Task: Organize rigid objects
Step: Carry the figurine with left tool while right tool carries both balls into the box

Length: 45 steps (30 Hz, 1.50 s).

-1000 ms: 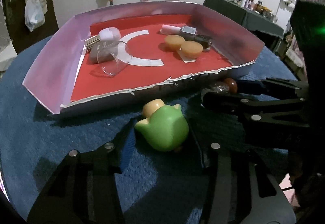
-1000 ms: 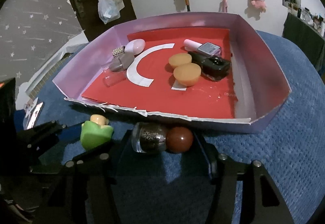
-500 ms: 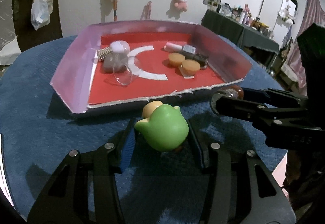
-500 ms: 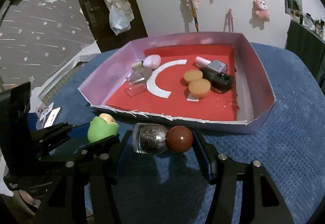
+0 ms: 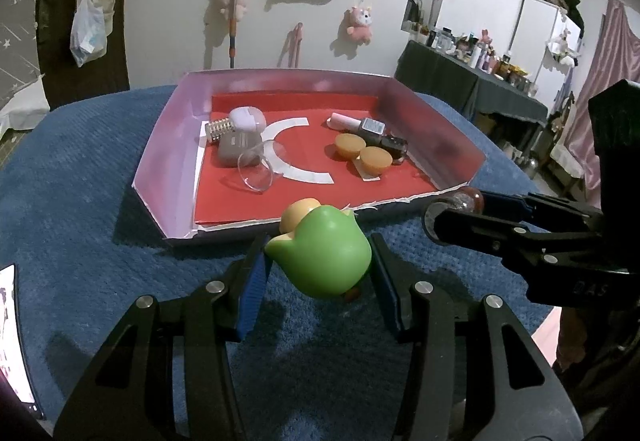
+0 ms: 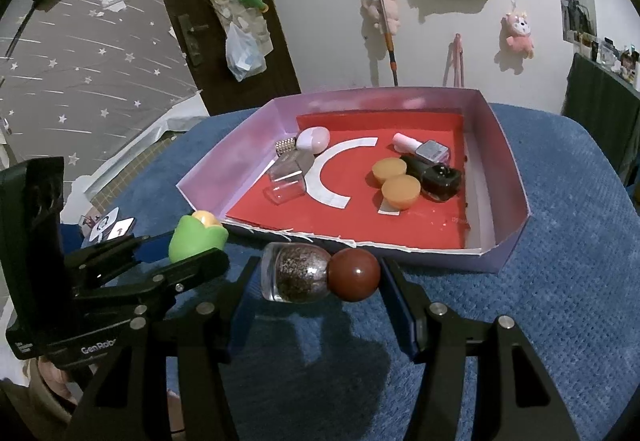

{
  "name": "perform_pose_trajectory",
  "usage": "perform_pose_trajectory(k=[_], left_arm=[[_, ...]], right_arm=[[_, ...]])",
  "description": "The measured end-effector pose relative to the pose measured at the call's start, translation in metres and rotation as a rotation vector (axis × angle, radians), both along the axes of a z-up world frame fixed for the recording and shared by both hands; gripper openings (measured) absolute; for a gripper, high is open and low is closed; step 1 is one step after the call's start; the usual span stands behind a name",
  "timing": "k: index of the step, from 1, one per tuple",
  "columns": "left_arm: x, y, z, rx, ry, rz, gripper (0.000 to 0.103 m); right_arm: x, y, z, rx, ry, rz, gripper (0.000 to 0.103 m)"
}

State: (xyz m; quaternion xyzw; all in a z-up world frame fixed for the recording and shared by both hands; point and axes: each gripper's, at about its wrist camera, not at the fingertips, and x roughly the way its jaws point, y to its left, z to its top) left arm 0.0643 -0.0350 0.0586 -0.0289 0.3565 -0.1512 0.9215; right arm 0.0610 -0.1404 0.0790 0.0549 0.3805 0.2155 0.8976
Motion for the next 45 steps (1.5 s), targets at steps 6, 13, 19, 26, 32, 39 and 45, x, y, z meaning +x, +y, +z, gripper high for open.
perform_pose_trajectory(k=[6, 13, 19, 26, 32, 39, 45], left_arm=[[0.003, 0.003, 0.002, -0.010, -0.004, 0.005, 0.046], [0.009, 0.004, 0.006, -0.013, -0.013, 0.011, 0.046], [0.016, 0.006, 0.009, -0.014, -0.018, 0.015, 0.046], [0.025, 0.008, 0.011, -0.016, -0.020, 0.015, 0.046], [0.025, 0.008, 0.011, -0.019, -0.017, 0.012, 0.046], [0.044, 0.009, 0.006, -0.037, 0.031, -0.004, 0.046], [0.060, 0.005, -0.005, -0.043, 0.085, -0.024, 0.046]], right_arm=[[0.000, 0.000, 0.000, 0.001, -0.001, 0.001, 0.061], [0.001, 0.001, 0.002, 0.011, -0.008, 0.005, 0.061], [0.006, -0.001, 0.005, 0.016, -0.011, 0.004, 0.061], [0.015, -0.002, 0.009, 0.015, -0.013, 0.003, 0.061], [0.026, -0.001, 0.011, 0.009, -0.010, 0.000, 0.061], [0.046, -0.003, 0.006, -0.002, 0.011, -0.012, 0.061], [0.063, -0.001, -0.006, -0.020, 0.047, -0.017, 0.061]])
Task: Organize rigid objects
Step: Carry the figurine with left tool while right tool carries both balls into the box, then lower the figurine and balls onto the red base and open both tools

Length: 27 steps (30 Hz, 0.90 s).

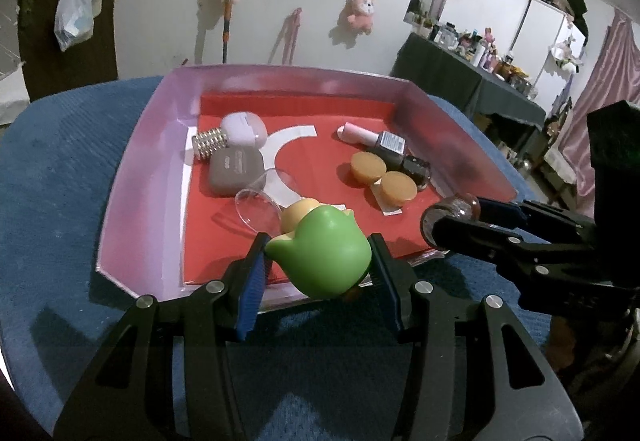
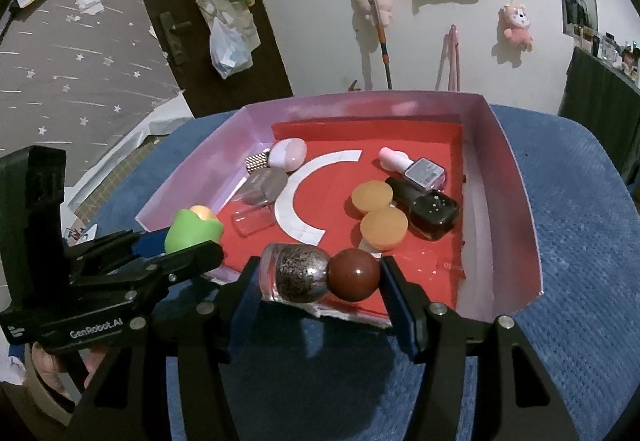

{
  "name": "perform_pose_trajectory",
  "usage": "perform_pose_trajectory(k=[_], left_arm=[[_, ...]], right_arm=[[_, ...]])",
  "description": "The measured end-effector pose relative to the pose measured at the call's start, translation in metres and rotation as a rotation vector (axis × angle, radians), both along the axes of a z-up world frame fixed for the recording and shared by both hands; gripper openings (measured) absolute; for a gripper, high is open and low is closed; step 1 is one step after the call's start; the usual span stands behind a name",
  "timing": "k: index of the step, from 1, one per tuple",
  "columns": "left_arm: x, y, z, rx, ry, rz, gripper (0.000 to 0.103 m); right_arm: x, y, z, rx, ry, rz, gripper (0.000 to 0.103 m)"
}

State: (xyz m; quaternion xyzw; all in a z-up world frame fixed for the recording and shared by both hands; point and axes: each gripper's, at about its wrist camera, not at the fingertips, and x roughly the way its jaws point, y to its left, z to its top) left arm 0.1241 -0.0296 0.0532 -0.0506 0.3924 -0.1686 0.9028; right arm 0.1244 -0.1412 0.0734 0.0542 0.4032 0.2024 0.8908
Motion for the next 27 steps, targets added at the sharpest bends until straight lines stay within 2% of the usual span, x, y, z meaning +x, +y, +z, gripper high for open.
perform_pose_trajectory(k=[14, 27], left_arm=[[0.027, -0.001, -0.022, 0.018, 0.084, 0.021, 0.046], [0.046, -0.001, -0.030, 0.026, 0.106, 0.030, 0.046]], right_arm=[[0.026, 0.001, -0.026, -0.043, 0.075, -0.012, 0.061], [0.040, 0.006, -0.038, -0.079, 0.098, -0.027, 0.061]])
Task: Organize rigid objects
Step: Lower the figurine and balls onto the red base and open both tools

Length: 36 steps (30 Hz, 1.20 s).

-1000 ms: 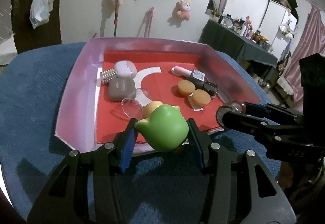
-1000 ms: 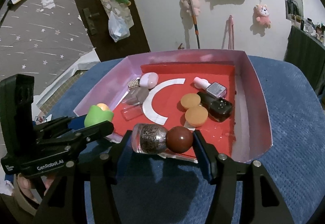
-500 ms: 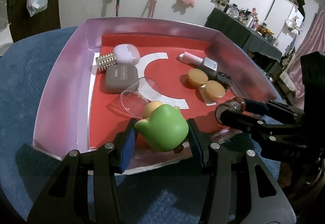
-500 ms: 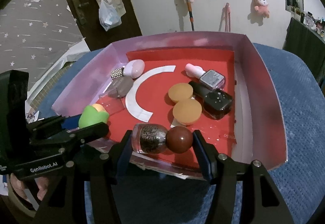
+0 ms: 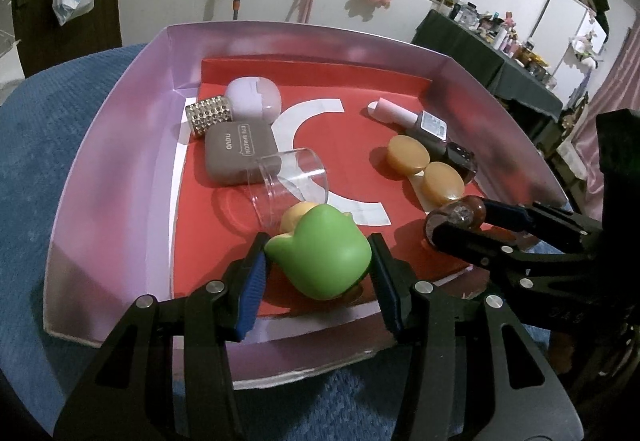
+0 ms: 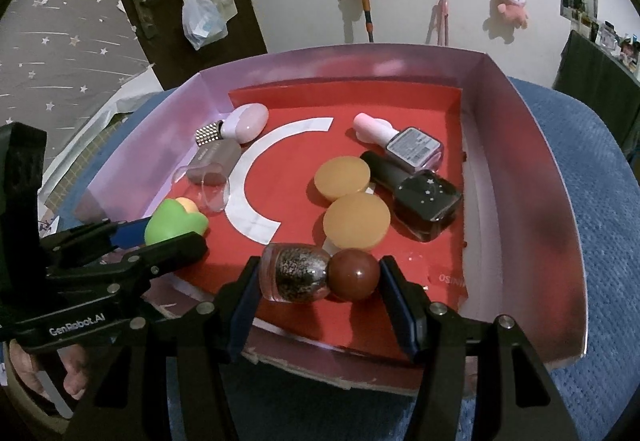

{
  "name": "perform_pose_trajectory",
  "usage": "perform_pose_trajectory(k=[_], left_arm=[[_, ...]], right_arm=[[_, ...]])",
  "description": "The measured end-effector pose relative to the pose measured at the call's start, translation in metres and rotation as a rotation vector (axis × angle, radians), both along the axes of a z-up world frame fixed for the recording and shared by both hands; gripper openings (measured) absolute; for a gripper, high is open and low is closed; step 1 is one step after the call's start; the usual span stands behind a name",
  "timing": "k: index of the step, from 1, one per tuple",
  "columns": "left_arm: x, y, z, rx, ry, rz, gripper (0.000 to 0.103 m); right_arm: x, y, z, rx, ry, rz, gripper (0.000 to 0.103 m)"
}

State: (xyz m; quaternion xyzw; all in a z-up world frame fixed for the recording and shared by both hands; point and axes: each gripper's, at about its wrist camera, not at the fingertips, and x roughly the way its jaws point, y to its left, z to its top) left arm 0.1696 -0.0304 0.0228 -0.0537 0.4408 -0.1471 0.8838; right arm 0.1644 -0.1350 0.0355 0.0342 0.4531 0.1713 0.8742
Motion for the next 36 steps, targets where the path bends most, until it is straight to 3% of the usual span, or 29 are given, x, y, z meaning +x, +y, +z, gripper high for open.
perform_pose_trajectory(k=[28, 32, 36], left_arm=[[-0.001, 0.000, 0.003, 0.031, -0.013, 0.016, 0.048], [-0.006, 0.001, 0.009, 0.025, -0.037, 0.019, 0.066], [-0.013, 0.003, 0.017, 0.025, -0.064, 0.025, 0.066]], right_arm=[[0.002, 0.003, -0.001, -0.018, -0.011, -0.008, 0.062], [-0.003, 0.001, 0.006, -0.018, -0.035, -0.013, 0.067], [-0.009, -0.001, 0.015, -0.008, -0.066, -0.026, 0.070]])
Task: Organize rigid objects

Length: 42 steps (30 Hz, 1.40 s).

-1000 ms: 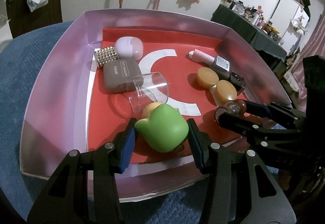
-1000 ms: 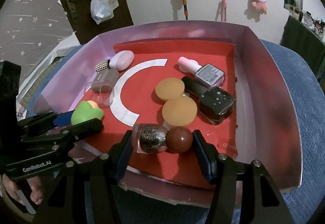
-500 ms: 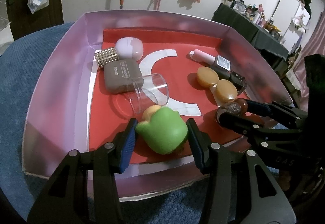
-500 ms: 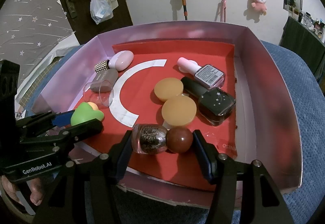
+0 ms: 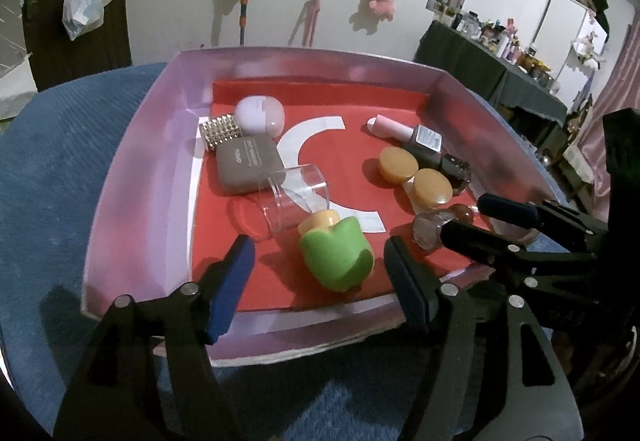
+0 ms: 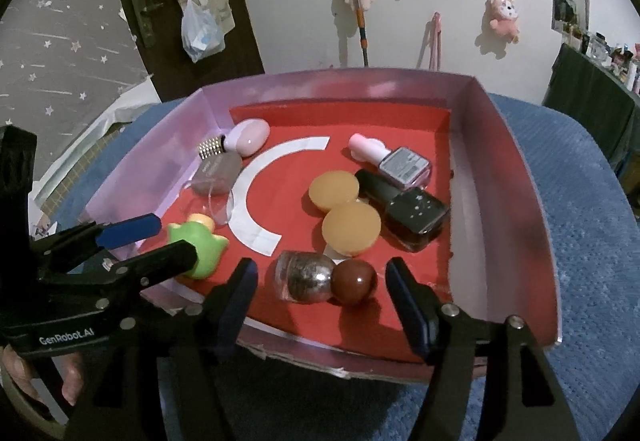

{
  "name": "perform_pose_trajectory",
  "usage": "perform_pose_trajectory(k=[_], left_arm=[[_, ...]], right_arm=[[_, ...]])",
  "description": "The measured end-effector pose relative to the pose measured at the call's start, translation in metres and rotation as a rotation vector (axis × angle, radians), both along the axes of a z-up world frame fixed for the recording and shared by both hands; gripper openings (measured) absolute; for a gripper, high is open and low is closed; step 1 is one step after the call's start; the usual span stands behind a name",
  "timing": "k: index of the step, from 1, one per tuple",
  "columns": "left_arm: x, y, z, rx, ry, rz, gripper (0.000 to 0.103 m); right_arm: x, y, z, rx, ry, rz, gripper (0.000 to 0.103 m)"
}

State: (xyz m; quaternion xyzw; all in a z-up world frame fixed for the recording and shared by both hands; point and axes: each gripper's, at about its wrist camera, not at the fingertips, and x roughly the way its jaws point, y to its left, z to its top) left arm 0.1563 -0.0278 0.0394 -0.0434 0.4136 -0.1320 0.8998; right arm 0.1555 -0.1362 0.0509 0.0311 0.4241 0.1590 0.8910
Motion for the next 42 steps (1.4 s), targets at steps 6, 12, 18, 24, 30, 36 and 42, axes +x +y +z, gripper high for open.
perform_pose_trajectory(k=[6, 12, 18, 24, 30, 36, 42], left_arm=[[-0.011, 0.003, 0.010, 0.006, -0.040, 0.022, 0.079], [-0.022, 0.005, 0.019, 0.033, -0.084, 0.050, 0.091], [-0.032, 0.009, 0.023, 0.059, -0.112, 0.075, 0.092], [-0.035, 0.012, 0.018, 0.067, -0.101, 0.092, 0.092], [-0.039, 0.012, 0.010, 0.091, -0.097, 0.108, 0.092], [-0.040, 0.012, 0.004, 0.101, -0.089, 0.106, 0.093], [-0.039, 0.013, 0.001, 0.098, -0.079, 0.110, 0.100]], right_arm=[[-0.013, 0.000, 0.012, -0.002, -0.049, -0.017, 0.083], [-0.029, -0.001, 0.022, -0.006, -0.102, -0.053, 0.096], [-0.043, -0.001, 0.026, -0.019, -0.143, -0.083, 0.103], [-0.055, 0.001, 0.025, -0.053, -0.181, -0.123, 0.103], [-0.055, -0.001, 0.017, -0.044, -0.163, -0.143, 0.103], [-0.054, -0.001, 0.010, -0.043, -0.149, -0.147, 0.103], [-0.053, -0.001, 0.005, -0.041, -0.140, -0.147, 0.103]])
